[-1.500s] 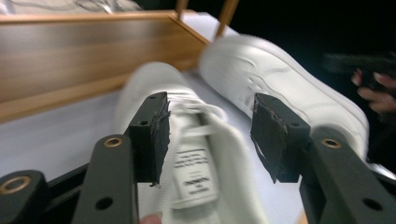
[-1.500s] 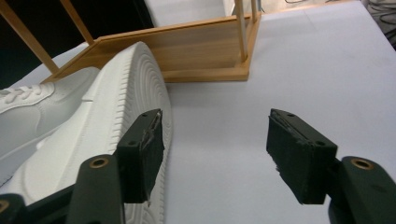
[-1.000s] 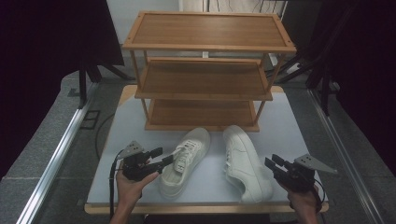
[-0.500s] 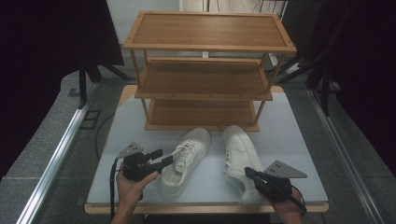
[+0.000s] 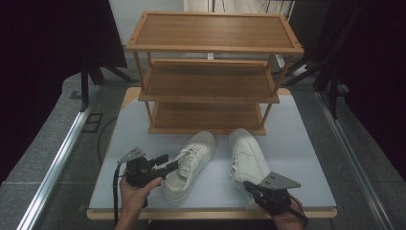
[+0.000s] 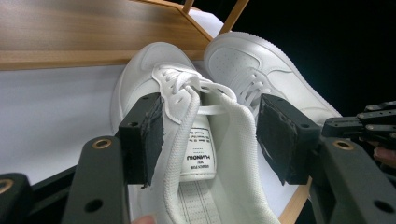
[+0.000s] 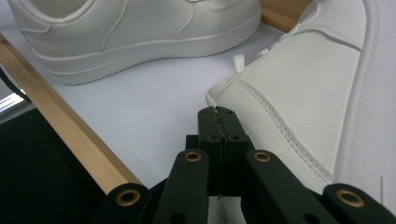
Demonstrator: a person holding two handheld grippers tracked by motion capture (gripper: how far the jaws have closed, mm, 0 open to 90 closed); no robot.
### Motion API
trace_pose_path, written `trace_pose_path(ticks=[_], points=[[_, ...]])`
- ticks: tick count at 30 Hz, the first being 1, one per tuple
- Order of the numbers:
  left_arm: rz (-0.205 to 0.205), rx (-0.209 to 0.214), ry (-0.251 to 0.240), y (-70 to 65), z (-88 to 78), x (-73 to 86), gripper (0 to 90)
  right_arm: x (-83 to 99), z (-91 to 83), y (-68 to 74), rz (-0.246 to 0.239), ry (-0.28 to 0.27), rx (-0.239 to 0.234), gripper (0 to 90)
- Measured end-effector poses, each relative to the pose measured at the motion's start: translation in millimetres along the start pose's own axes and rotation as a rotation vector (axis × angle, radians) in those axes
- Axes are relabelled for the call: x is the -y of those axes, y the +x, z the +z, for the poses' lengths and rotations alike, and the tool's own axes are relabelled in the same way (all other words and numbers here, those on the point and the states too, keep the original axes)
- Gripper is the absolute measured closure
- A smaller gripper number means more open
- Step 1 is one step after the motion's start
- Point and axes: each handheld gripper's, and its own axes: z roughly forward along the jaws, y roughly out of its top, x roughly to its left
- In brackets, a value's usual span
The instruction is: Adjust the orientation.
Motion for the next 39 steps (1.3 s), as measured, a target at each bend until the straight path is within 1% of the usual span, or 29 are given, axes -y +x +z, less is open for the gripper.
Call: trace_pose_path(ticks=[2,5,8,11,12,13,14,15,16,17,18,19,20,21,22,23,24,25,26,27,28,31,33,35,36,37,38,39], points=[[-0.002,-0.001,0.0,-0.1,-0.2,0.0,41.6,1.1,-3.1,-3.2,0.016,-0.012,-0.001,89.4],[-0.004,-0.001,0.0,0.0,-0.2,0.3,41.7,2.7,-9.1,-11.4,0.058,-0.038,-0.007,89.4],[-0.01,-0.004,0.007,1.0,0.4,1.2,41.7,2.9,-14.0,-17.3,0.087,-0.057,0.003,89.4],[-0.015,-0.001,0.006,2.1,0.1,1.4,41.7,5.4,-20.1,-27.2,0.123,-0.078,0.01,89.4],[-0.015,-0.001,0.006,2.1,0.1,1.4,41.7,5.4,-20.1,-27.2,0.123,-0.078,0.01,89.4],[-0.02,0.001,0.002,2.4,-0.6,1.4,41.7,8.8,-24.2,-34.9,0.149,-0.097,0.049,89.5],[-0.021,0.001,0.001,2.6,-1.2,1.2,41.8,9.8,-26.8,-38.6,0.167,-0.106,0.059,89.5],[-0.021,-0.001,0.0,2.8,-1.5,1.1,41.7,11.8,-31.3,-45.6,0.187,-0.117,0.081,89.5],[-0.021,-0.001,0.0,2.8,-1.5,1.1,41.8,13.5,-33.6,-49.8,0.196,-0.12,0.1,89.5],[-0.026,0.0,-0.004,3.6,-2.2,1.0,41.8,18.7,-36.1,-59.1,0.216,-0.123,0.143,89.5],[-0.028,-0.001,-0.004,3.9,-2.2,1.0,41.8,22.0,-38.0,-65.2,0.239,-0.137,0.156,89.4],[-0.029,-0.001,-0.004,4.1,-2.2,1.0,41.8,26.9,-39.1,-73.0,0.266,-0.136,0.173,89.2],[-0.03,0.001,-0.003,4.4,-1.7,1.2,41.8,31.0,-40.6,-78.7,0.278,-0.133,0.205,89.3],[-0.032,0.0,-0.003,4.5,-1.3,1.3,41.8,37.9,-44.0,-88.4,0.315,-0.137,0.211,89.4],[-0.032,0.0,-0.003,4.5,-1.3,1.3,41.8,41.6,-46.5,-93.4,0.331,-0.147,0.196,89.4],[-0.034,0.0,0.002,4.5,-0.4,1.7,41.8,45.6,-49.3,-98.7,0.359,-0.169,0.159,89.3],[-0.034,0.003,0.005,4.5,0.2,1.8,41.8,46.1,-50.4,-99.5,0.365,-0.18,0.144,89.3],[-0.034,0.003,0.005,4.5,0.2,1.8,41.8,44.7,-50.1,-97.9,0.349,-0.172,0.158,89.3],[-0.035,0.004,0.004,4.4,0.5,2.0,41.8,44.7,-50.1,-97.9,0.349,-0.172,0.158,89.3],[-0.037,0.005,0.006,3.9,0.8,2.2,41.9,40.4,-48.4,-92.2,0.321,-0.158,0.168,89.1],[-0.037,0.006,0.007,3.9,0.7,2.3,41.8,38.6,-47.8,-89.3,0.306,-0.157,0.176,89.1],[-0.036,0.005,0.008,5.0,0.1,2.3,41.8,33.4,-48.9,-80.8,0.287,-0.162,0.174,88.9],[-0.041,0.0,0.009,5.8,-0.1,2.5,41.8,29.2,-49.7,-73.6,0.27,-0.167,0.167,88.8],[-0.044,0.0,0.01,6.7,0.0,2.8,41.8,24.3,-48.7,-62.8,0.233,-0.167,0.146,88.9],[-0.045,-0.002,0.01,6.8,0.1,2.9,41.8,22.0,-46.5,-55.1,0.211,-0.154,0.126,88.9],[-0.045,-0.002,0.01,6.8,0.1,2.9,41.8,22.0,-46.5,-55.1,0.211,-0.154,0.126,88.9],[-0.047,-0.002,0.011,7.2,0.2,3.2,41.8,20.8,-39.3,-42.6,0.172,-0.118,0.101,88.9],[-0.048,-0.004,0.014,7.1,0.3,3.3,41.8,21.3,-36.6,-39.3,0.16,-0.103,0.101,88.9]])
